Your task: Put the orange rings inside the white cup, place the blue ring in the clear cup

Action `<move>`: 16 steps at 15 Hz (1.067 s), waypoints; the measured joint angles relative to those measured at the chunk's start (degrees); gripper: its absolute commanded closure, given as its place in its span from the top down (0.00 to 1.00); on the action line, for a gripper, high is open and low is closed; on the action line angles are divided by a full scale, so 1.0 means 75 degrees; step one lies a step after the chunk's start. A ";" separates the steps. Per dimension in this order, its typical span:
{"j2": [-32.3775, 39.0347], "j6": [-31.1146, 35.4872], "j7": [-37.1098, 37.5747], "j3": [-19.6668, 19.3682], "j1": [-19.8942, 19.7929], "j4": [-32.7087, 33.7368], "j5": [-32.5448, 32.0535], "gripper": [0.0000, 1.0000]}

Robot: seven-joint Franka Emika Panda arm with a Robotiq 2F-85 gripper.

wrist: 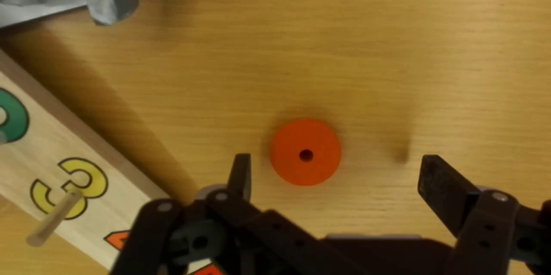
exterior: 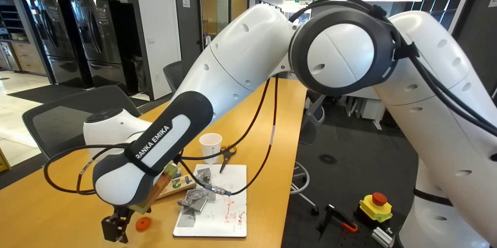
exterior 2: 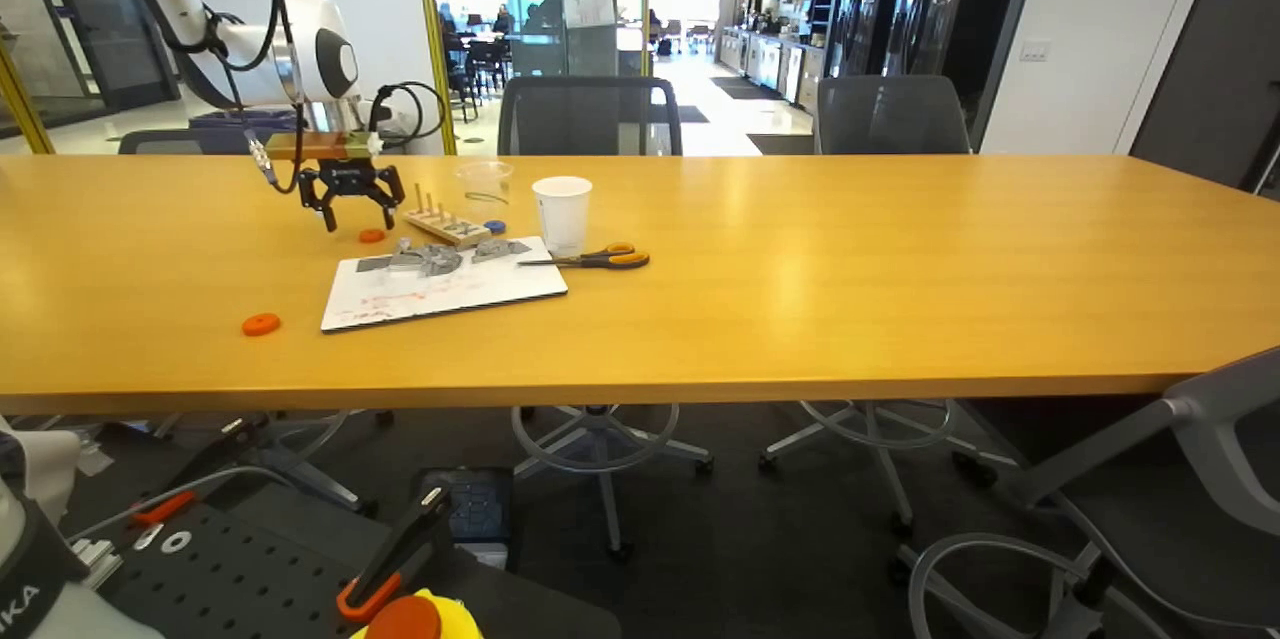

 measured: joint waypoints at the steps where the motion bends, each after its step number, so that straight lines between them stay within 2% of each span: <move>1: 0.0029 -0.0004 0.0000 -0.0016 -0.0004 0.0066 0.0000 1.00; 16: 0.0053 -0.0504 -0.0009 -0.0042 -0.0179 0.0279 0.0111 1.00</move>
